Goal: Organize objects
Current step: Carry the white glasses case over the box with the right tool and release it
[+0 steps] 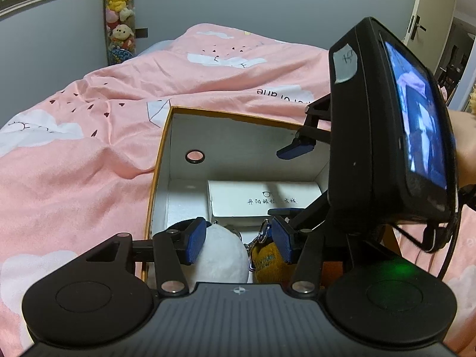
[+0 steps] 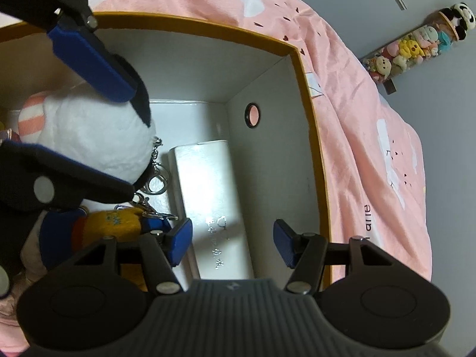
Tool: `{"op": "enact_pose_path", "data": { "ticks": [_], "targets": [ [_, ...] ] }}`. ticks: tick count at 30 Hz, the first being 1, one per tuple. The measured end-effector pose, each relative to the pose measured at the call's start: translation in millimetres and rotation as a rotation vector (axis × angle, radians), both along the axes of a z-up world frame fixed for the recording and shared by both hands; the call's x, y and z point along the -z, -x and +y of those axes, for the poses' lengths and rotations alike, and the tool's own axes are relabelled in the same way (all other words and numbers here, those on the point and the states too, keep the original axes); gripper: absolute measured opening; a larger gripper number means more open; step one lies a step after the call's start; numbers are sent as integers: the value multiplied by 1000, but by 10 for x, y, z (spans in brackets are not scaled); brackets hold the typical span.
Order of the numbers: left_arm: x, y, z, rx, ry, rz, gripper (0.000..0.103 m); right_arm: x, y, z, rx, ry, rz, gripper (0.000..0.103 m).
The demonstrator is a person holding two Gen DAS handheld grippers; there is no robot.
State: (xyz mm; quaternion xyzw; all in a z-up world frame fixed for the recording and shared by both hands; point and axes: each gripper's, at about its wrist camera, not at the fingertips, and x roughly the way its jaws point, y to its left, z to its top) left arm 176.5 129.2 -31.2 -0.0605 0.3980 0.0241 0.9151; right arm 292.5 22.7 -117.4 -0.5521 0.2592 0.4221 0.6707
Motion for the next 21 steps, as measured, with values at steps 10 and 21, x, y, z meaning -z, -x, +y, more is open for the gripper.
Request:
{"op": "enact_pose_path", "data": {
  "ticks": [10,21],
  "targets": [
    [-191,110,-75,3,-14,-55,64,-200,36,-25,25,-41,14,64],
    [-615,421,-269,-2,-59,-176,78,-646,308,-375,161,-210,55,74]
  ]
}}
